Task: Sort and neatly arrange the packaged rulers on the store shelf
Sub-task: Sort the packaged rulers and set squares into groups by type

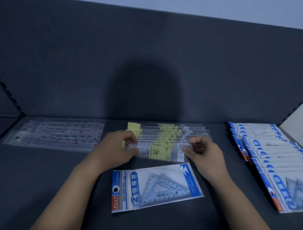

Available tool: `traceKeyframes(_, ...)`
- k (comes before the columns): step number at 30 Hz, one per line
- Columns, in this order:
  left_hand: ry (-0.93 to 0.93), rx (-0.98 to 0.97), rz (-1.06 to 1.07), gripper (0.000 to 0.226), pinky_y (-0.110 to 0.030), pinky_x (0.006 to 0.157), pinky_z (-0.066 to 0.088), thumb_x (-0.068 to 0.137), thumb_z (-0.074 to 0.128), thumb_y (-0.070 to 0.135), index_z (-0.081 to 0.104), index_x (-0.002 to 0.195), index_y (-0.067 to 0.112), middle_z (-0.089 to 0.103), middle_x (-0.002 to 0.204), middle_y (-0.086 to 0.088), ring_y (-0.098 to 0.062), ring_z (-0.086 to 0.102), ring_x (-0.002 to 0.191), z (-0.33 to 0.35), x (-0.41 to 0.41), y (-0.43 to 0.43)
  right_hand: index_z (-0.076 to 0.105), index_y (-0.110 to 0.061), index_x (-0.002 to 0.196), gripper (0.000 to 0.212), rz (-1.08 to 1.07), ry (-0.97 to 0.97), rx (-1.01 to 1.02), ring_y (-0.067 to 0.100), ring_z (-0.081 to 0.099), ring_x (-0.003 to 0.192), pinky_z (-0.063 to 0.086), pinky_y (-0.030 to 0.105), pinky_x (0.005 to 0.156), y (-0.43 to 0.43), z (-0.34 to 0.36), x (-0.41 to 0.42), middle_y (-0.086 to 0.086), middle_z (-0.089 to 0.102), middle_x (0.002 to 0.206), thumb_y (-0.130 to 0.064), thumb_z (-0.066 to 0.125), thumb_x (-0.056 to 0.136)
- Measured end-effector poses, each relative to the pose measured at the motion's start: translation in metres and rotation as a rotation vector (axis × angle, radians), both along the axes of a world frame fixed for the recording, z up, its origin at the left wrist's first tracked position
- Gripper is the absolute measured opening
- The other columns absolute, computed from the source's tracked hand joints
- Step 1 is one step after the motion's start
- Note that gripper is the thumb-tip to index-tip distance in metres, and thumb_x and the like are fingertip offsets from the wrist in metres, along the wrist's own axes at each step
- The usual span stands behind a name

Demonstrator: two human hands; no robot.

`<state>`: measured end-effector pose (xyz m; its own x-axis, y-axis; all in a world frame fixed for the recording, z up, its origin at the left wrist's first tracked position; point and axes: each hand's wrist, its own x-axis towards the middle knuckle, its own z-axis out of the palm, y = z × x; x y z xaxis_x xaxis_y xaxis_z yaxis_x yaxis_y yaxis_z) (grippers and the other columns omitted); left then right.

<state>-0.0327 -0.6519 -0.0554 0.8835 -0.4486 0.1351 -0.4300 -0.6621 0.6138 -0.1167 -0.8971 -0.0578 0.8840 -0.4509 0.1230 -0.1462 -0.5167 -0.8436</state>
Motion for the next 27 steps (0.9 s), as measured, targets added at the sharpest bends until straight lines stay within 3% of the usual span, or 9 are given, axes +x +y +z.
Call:
traceKeyframes(3,-0.104,0.115,-0.02,0.039,-0.02,0.099,0.028,0.081,0.073,0.034,0.063,0.119,0.031,0.047,0.128,0.014,-0.009,0.041,0.119,-0.001,-0.002,-0.003,0.058,-0.027,0.101,0.026,-0.014,-0.03,-0.189,0.001,0.056,0.088,0.038,0.003,0.069,-0.006,0.001,0.004,-0.011,0.057,0.102,-0.027,0.074,0.08)
traceKeyframes(7,-0.032,0.169,-0.133,0.052,-0.031,0.118,0.016,0.093,0.056,0.035,0.043,0.143,0.032,0.032,0.153,0.011,-0.008,0.026,0.142,-0.006,-0.005,-0.007,0.047,-0.013,0.134,0.058,-0.052,0.218,-0.32,0.027,0.041,0.131,0.035,0.039,0.107,-0.022,-0.005,0.01,0.007,0.047,0.14,-0.048,0.055,0.089)
traceKeyframes(10,-0.004,0.168,-0.173,0.054,-0.024,0.117,0.006,0.098,0.048,0.038,0.03,0.149,0.035,0.015,0.16,0.011,-0.004,0.01,0.146,-0.012,-0.004,-0.013,0.041,-0.015,0.141,0.063,0.009,0.278,-0.361,0.024,0.033,0.139,0.029,0.037,0.111,-0.022,-0.007,0.015,0.006,0.037,0.15,-0.054,0.044,0.092)
traceKeyframes(13,-0.002,0.2,-0.16,0.054,-0.021,0.115,-0.003,0.101,0.037,0.043,0.018,0.151,0.039,-0.004,0.161,0.01,-0.005,-0.006,0.147,-0.018,-0.003,-0.016,0.052,-0.018,0.131,0.054,-0.003,0.194,-0.366,0.021,0.053,0.111,0.037,0.025,0.082,-0.017,-0.004,0.015,0.003,0.06,0.123,-0.053,0.048,0.09)
traceKeyframes(15,-0.01,0.262,-0.164,0.052,-0.02,0.112,-0.013,0.103,0.026,0.042,0.005,0.151,0.042,-0.014,0.16,0.011,-0.002,-0.018,0.142,-0.022,-0.003,-0.016,0.054,-0.018,0.129,0.056,0.009,0.178,-0.41,0.016,0.053,0.096,0.036,0.024,0.075,-0.015,-0.004,0.013,0.001,0.063,0.109,-0.055,0.053,0.087)
traceKeyframes(18,-0.053,0.347,-0.126,0.053,-0.022,0.109,-0.023,0.102,0.018,0.046,-0.007,0.15,0.043,-0.022,0.158,0.01,0.0,-0.027,0.137,-0.025,-0.003,-0.015,0.046,-0.017,0.137,0.066,0.053,0.166,-0.455,0.02,0.051,0.119,0.04,0.028,0.093,-0.015,-0.008,0.014,0.003,0.056,0.131,-0.057,0.054,0.085)
traceKeyframes(20,-0.093,0.421,-0.04,0.061,-0.028,0.111,-0.024,0.096,0.013,0.061,-0.012,0.149,0.042,-0.027,0.156,0.008,-0.005,-0.03,0.14,-0.026,-0.003,-0.015,0.031,-0.017,0.147,0.076,0.087,0.225,-0.495,0.021,0.026,0.142,0.023,0.033,0.114,-0.016,-0.011,0.016,0.007,0.03,0.154,-0.061,0.048,0.087)
traceKeyframes(22,-0.08,0.469,0.033,0.073,-0.031,0.113,-0.022,0.087,0.009,0.073,-0.017,0.148,0.042,-0.028,0.155,0.005,-0.012,-0.029,0.142,-0.026,-0.004,-0.016,0.019,-0.017,0.151,0.084,0.082,0.271,-0.47,0.02,0.007,0.147,0.008,0.035,0.117,-0.017,-0.012,0.019,0.01,0.008,0.16,-0.066,0.043,0.086)
traceKeyframes(27,0.03,0.36,0.03,0.085,-0.023,0.109,-0.017,0.08,0.019,0.08,-0.01,0.15,0.042,-0.021,0.159,0.004,-0.006,-0.027,0.139,-0.025,-0.004,-0.022,0.03,-0.02,0.147,0.081,0.103,0.155,-0.306,0.017,0.016,0.146,0.016,0.039,0.118,-0.018,-0.013,0.027,0.002,0.024,0.157,-0.059,0.057,0.082)
